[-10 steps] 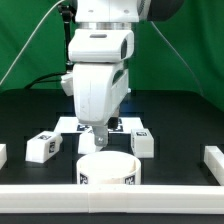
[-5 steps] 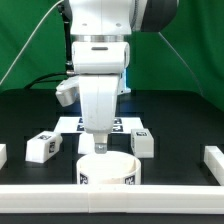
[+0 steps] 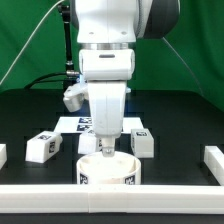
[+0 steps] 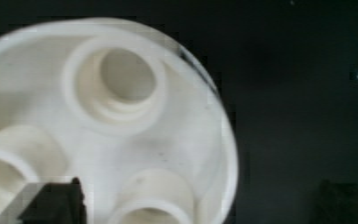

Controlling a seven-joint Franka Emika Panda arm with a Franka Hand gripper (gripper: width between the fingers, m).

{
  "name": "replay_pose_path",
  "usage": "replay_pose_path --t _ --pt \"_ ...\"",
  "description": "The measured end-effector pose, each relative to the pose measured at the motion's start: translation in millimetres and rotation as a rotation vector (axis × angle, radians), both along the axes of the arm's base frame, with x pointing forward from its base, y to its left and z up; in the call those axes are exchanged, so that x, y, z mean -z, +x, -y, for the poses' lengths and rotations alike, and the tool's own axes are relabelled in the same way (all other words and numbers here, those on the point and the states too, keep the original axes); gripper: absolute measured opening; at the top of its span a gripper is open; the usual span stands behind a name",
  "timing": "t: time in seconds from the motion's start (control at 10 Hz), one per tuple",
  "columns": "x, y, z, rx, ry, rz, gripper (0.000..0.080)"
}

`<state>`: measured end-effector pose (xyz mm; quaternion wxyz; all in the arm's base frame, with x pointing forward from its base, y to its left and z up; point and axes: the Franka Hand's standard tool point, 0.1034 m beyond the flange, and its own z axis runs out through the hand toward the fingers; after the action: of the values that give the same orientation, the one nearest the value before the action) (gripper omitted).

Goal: Assemble stool

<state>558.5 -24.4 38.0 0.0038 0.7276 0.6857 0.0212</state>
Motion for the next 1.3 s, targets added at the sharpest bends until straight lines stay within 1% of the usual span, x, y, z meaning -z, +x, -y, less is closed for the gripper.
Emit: replay_pose_path --t 0.4,0.6,0.7,0.8,1.0,1.1,1.2,1.3 --pt "19.1 -10.3 -0.8 0.003 0.006 -0.033 0.0650" --pt "21.8 -11.9 -0.3 0.004 0.006 -0.039 0.0650" --pt "24.3 -13.4 1.4 0.006 0.006 -0.047 0.0623" --pt "25.8 -14.0 3.2 0.010 0.006 -0.051 0.0623" --pt "26.0 -14.3 3.2 0.010 0.006 -0.052 0.0253" --pt "26.2 -14.5 3.2 0.011 0.006 -0.052 0.0253" --pt "26.3 -14.5 3.2 0.011 0.006 -0.052 0.0115" --pt "26.3 -14.5 3.2 0.011 0.006 -0.052 0.0037"
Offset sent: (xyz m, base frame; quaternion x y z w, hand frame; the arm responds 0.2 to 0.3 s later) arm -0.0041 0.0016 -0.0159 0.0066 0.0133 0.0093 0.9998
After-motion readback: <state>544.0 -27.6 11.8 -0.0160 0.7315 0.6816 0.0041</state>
